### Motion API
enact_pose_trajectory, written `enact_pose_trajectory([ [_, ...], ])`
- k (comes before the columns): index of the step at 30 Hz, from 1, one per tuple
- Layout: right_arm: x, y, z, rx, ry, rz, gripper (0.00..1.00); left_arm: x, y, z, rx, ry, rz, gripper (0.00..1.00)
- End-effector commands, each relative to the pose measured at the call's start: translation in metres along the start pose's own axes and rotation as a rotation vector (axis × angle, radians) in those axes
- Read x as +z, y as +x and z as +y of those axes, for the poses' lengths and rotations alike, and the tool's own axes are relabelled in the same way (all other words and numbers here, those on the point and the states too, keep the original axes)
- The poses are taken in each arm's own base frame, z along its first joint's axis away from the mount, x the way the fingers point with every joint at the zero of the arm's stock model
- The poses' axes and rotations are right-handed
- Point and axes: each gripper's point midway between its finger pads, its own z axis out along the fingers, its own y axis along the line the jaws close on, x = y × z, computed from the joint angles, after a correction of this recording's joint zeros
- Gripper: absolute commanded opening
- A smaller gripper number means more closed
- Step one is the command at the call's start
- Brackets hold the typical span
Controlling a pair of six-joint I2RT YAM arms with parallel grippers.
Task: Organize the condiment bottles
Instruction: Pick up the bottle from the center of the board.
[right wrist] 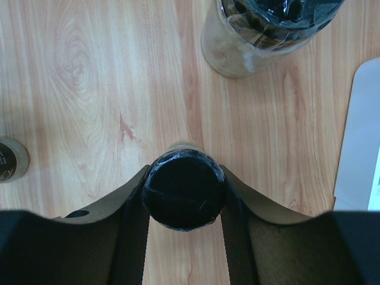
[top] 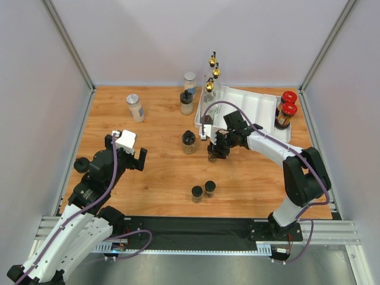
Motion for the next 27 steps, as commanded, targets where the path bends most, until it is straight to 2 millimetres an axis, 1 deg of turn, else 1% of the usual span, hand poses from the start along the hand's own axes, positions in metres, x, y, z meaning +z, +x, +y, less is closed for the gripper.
enact_pose_trajectory([
  [1, -0.005, -0.012, -0.008, -0.011, 0.027, -0.016, 0.09, 0.001, 0.000, 0.002, 0.018, -0.005, -0.002, 1.00],
  [4, -0.011, -0.016, -0.007, -0.016, 0.036, -0.022, 0.06, 0.000, 0.001, 0.002, 0.017, -0.003, -0.003, 1.00],
  [7, -0.018, -0.021, -0.006, -0.023, 0.050, -0.030, 0.05, 0.001, 0.001, 0.002, 0.017, -0.003, -0.001, 1.00],
  [11, -0.034, -0.031, -0.007, -0.032, 0.082, -0.040, 0.05, 0.001, 0.001, 0.002, 0.017, -0.003, -0.001, 1.00],
  [15, -0.047, -0.037, -0.006, -0.023, 0.103, -0.045, 0.05, 0.001, 0.001, 0.001, 0.019, -0.002, -0.001, 1.00],
  [19, -0.058, -0.039, -0.003, -0.008, 0.117, -0.048, 0.05, 0.001, 0.001, 0.001, 0.018, 0.000, 0.000, 1.00],
  [20, -0.060, -0.036, -0.002, 0.003, 0.118, -0.042, 0.05, 0.001, 0.001, 0.001, 0.019, -0.001, 0.000, 1.00],
  [22, -0.066, -0.036, -0.003, 0.008, 0.133, -0.046, 0.05, 0.001, 0.001, 0.001, 0.017, -0.001, 0.000, 1.00],
  [27, -0.081, -0.030, -0.008, 0.054, 0.172, -0.050, 0.04, 0.001, 0.002, 0.001, 0.018, 0.001, 0.003, 1.00],
])
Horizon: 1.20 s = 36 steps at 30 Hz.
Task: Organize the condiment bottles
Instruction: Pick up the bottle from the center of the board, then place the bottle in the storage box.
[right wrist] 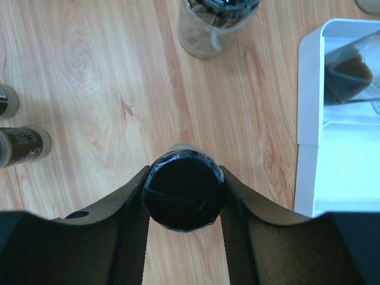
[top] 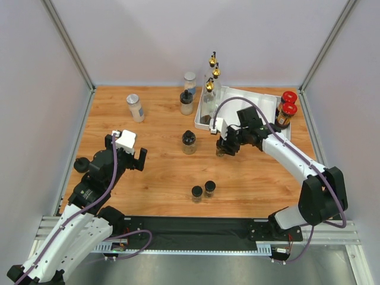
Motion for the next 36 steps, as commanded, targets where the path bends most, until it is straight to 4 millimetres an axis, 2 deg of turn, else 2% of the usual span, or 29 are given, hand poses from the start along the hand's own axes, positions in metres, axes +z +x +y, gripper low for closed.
enact_pose_trajectory([
  [1, -0.024, -0.011, -0.015, 0.030, 0.076, -0.033, 0.04, 0.002, 0.002, 0.001, 0.020, 0.000, 0.004, 1.00],
  [9, -0.049, -0.005, -0.038, 0.116, 0.156, -0.063, 0.04, 0.003, 0.004, 0.000, 0.020, 0.001, 0.010, 1.00],
  [16, -0.078, -0.001, -0.071, 0.171, 0.254, -0.085, 0.03, 0.004, 0.004, 0.000, 0.024, 0.005, 0.014, 1.00],
  [23, -0.096, -0.002, -0.101, 0.213, 0.322, -0.100, 0.03, 0.004, 0.005, -0.001, 0.024, 0.005, 0.017, 1.00],
  [27, -0.098, -0.004, -0.117, 0.231, 0.351, -0.109, 0.03, 0.004, 0.005, -0.001, 0.024, 0.008, 0.017, 1.00],
  [32, -0.090, -0.004, -0.138, 0.265, 0.362, -0.117, 0.03, 0.004, 0.004, -0.001, 0.027, 0.008, 0.016, 1.00],
  [34, -0.091, -0.009, -0.150, 0.276, 0.387, -0.134, 0.03, 0.004, 0.005, -0.001, 0.026, 0.007, 0.019, 1.00],
  [35, -0.086, -0.005, -0.156, 0.292, 0.384, -0.130, 0.03, 0.004, 0.006, -0.001, 0.028, 0.007, 0.020, 1.00],
  [36, -0.088, -0.012, -0.165, 0.281, 0.405, -0.145, 0.03, 0.004, 0.006, -0.001, 0.027, 0.007, 0.020, 1.00],
])
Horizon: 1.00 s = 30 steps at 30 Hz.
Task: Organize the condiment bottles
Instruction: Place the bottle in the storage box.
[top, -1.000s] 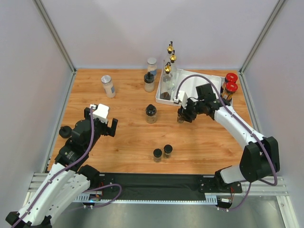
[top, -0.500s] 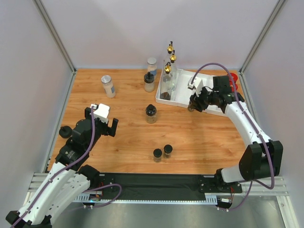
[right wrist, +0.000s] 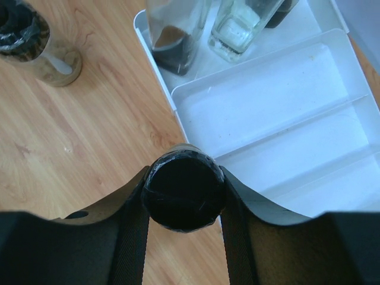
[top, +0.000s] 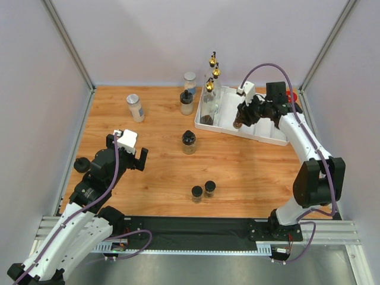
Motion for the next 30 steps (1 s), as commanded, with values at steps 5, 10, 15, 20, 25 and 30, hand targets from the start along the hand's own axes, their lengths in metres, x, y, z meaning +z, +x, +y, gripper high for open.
enact_pose_trajectory([
  [5, 0.023, -0.048, -0.056, 0.059, 0.113, -0.116, 0.03, 0.002, 0.003, 0.001, 0.026, 0.002, 0.007, 1.00],
  [10, 0.053, -0.057, -0.096, 0.097, 0.166, -0.123, 0.03, 0.004, 0.005, 0.000, 0.034, 0.002, 0.013, 1.00],
  [15, 0.090, -0.040, -0.127, 0.135, 0.209, -0.076, 0.05, 0.005, 0.006, 0.000, 0.040, 0.001, 0.016, 1.00],
  [20, 0.110, -0.035, -0.149, 0.148, 0.249, -0.065, 0.06, 0.006, 0.008, -0.001, 0.046, 0.009, 0.023, 1.00],
  [25, 0.131, -0.020, -0.158, 0.173, 0.250, -0.038, 0.09, 0.007, 0.008, -0.002, 0.049, 0.015, 0.025, 1.00],
  [30, 0.144, -0.010, -0.167, 0.180, 0.265, -0.015, 0.14, 0.007, 0.008, -0.004, 0.049, 0.025, 0.025, 1.00],
])
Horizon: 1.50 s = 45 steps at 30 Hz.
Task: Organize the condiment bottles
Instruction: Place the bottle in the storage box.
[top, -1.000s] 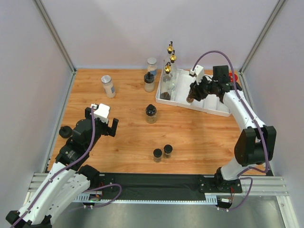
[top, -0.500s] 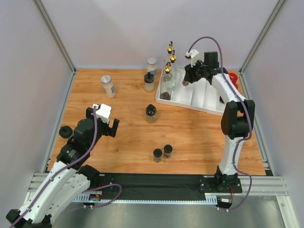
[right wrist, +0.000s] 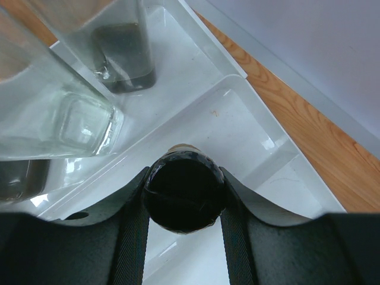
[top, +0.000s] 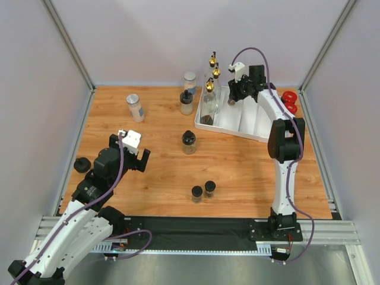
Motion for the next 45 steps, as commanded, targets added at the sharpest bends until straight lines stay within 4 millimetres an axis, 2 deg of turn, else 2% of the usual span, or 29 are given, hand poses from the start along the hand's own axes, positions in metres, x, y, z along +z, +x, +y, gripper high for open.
enact_pose_trajectory([
  [1, 0.003, -0.014, -0.015, 0.006, 0.052, -0.027, 0.16, 0.002, -0.003, 0.000, 0.013, 0.007, -0.010, 1.00],
  [5, 0.010, -0.004, -0.018, -0.004, 0.059, -0.005, 0.21, 0.002, -0.002, -0.001, 0.014, 0.012, -0.011, 1.00],
  [9, 0.012, 0.002, -0.018, -0.006, 0.058, 0.007, 0.36, 0.003, -0.002, -0.002, 0.015, 0.019, -0.009, 1.00],
  [11, 0.013, 0.004, -0.017, -0.005, 0.057, 0.010, 0.40, 0.002, -0.002, -0.003, 0.015, 0.020, -0.011, 1.00],
  [14, 0.013, 0.005, -0.017, -0.006, 0.059, 0.011, 0.53, 0.003, -0.002, -0.003, 0.016, 0.022, -0.010, 1.00],
  [15, 0.012, 0.005, -0.017, -0.008, 0.061, 0.012, 0.62, 0.003, -0.002, -0.004, 0.015, 0.025, -0.009, 1.00],
  [18, 0.008, 0.005, -0.017, -0.013, 0.070, 0.014, 0.74, 0.003, -0.003, -0.004, 0.014, 0.030, -0.014, 1.00],
  [25, -0.025, -0.019, -0.015, -0.042, 0.095, -0.025, 0.84, 0.002, -0.005, -0.006, 0.005, 0.037, -0.023, 1.00],
  [26, -0.039, -0.033, -0.015, -0.052, 0.108, -0.050, 0.84, 0.001, -0.006, -0.006, 0.003, 0.037, -0.029, 1.00],
  [28, -0.053, -0.033, -0.007, -0.051, 0.093, -0.043, 0.85, 0.000, -0.008, -0.006, -0.012, 0.036, -0.035, 1.00],
  [29, -0.072, -0.047, -0.003, -0.063, 0.096, -0.068, 0.85, -0.001, -0.010, -0.006, -0.017, 0.037, -0.039, 1.00],
  [30, -0.078, -0.038, 0.004, -0.065, 0.075, -0.047, 0.86, -0.002, -0.011, -0.006, -0.023, 0.037, -0.044, 1.00],
  [31, -0.085, -0.037, 0.013, -0.067, 0.052, -0.049, 0.86, -0.003, -0.013, -0.006, -0.033, 0.038, -0.053, 1.00],
  [32, -0.095, -0.041, 0.018, -0.074, 0.042, -0.058, 0.86, -0.003, -0.014, -0.006, -0.041, 0.038, -0.059, 1.00],
  [33, -0.115, -0.049, 0.026, -0.085, 0.035, -0.075, 0.87, -0.004, -0.017, -0.006, -0.045, 0.038, -0.067, 1.00],
  [34, -0.120, -0.036, 0.038, -0.072, -0.001, -0.054, 0.87, -0.004, -0.018, -0.008, -0.050, 0.052, -0.072, 1.00],
  [35, -0.128, -0.033, 0.045, -0.071, -0.017, -0.055, 0.87, -0.005, -0.021, -0.010, -0.062, 0.064, -0.076, 1.00],
  [36, -0.150, -0.040, 0.057, -0.084, -0.034, -0.079, 0.88, -0.006, -0.026, -0.012, -0.072, 0.078, -0.088, 1.00],
  [37, -0.152, -0.024, 0.076, -0.081, -0.104, -0.064, 0.88, -0.007, -0.029, -0.018, -0.080, 0.111, -0.092, 1.00],
  [38, -0.159, -0.016, 0.087, -0.081, -0.139, -0.059, 0.88, -0.008, -0.032, -0.022, -0.095, 0.133, -0.099, 1.00],
  [39, -0.181, -0.020, 0.101, -0.096, -0.167, -0.079, 0.89, -0.011, -0.040, -0.025, -0.105, 0.158, -0.112, 1.00],
  [40, -0.186, -0.004, 0.120, -0.092, -0.237, -0.065, 0.89, -0.012, -0.040, -0.035, -0.108, 0.213, -0.101, 1.00],
  [42, -0.205, 0.007, 0.140, -0.086, -0.297, -0.054, 0.89, -0.019, -0.052, -0.043, -0.147, 0.270, -0.109, 1.00],
  [43, -0.224, 0.003, 0.156, -0.102, -0.341, -0.090, 0.89, -0.022, -0.052, -0.053, -0.160, 0.323, -0.093, 1.00],
  [45, -0.236, 0.027, 0.180, -0.086, -0.419, -0.065, 0.89, -0.030, -0.059, -0.064, -0.217, 0.393, -0.093, 1.00],
])
